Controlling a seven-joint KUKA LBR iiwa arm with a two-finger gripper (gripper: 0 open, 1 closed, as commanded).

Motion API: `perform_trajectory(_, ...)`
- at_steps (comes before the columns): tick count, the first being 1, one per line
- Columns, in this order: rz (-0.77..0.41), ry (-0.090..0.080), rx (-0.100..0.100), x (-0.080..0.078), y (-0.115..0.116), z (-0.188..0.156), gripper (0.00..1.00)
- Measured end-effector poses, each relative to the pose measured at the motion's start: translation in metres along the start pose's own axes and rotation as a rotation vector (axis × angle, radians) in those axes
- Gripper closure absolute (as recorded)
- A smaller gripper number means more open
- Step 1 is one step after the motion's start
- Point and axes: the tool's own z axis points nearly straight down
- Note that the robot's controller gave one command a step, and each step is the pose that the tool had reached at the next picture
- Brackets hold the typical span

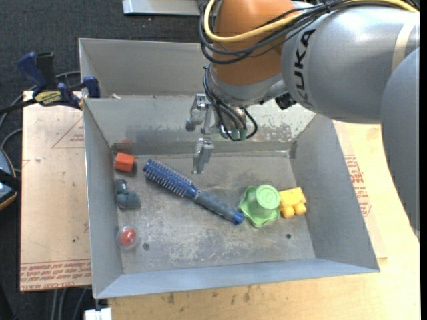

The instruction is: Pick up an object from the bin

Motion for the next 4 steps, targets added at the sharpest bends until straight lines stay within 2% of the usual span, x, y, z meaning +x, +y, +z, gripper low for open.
perform_trajectory(1,0.005,0.004,0.002,0.056,-0.034,0.091,0.0)
perform_trajectory(2,-0.073,-0.011,-0.001,0.027,-0.045,0.167,0.0)
perform_trajectory(3,-0.073,-0.013,-0.002,0.027,-0.045,0.162,1.0)
perform_trajectory(4,-0.146,-0.016,-0.001,0.029,-0.027,0.034,1.0)
